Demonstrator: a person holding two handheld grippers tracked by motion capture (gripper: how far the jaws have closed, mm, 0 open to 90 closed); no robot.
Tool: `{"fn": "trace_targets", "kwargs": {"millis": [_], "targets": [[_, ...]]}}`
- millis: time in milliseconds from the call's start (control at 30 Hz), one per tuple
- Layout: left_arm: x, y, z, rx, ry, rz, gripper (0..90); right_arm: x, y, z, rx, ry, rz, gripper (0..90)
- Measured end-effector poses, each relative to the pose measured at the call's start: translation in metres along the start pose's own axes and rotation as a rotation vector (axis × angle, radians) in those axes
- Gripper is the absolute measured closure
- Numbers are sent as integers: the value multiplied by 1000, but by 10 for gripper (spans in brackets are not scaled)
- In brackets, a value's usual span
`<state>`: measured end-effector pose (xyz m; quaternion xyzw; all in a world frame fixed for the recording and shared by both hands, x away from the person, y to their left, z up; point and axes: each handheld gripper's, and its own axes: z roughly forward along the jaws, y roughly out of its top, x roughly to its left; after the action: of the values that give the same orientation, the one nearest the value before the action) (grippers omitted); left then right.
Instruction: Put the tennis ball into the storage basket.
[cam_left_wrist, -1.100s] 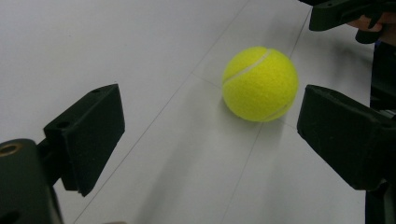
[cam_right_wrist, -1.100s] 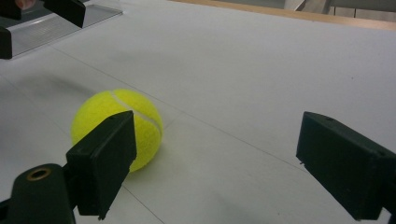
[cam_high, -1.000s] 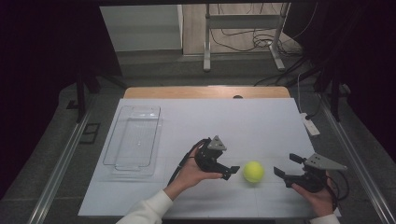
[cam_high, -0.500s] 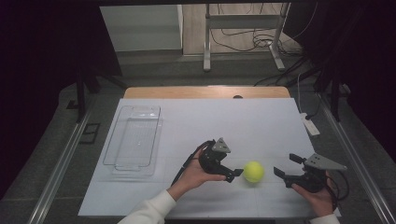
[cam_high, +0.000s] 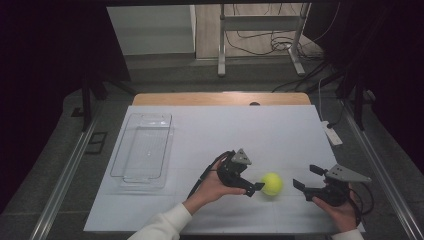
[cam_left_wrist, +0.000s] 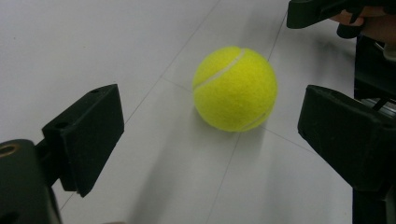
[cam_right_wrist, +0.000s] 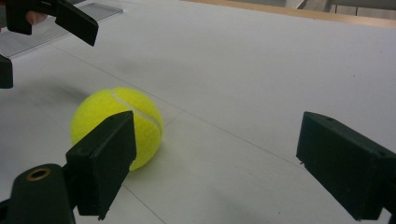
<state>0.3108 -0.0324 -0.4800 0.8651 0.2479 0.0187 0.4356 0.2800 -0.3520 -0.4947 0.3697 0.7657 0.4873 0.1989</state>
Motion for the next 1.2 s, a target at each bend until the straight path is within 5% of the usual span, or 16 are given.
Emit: {"fn": "trace_targets", "kwargs": {"millis": [1200], "targets": [[-2,7,35,34,-75,-21,58,-1,0,0,4,-3,2,122]]}}
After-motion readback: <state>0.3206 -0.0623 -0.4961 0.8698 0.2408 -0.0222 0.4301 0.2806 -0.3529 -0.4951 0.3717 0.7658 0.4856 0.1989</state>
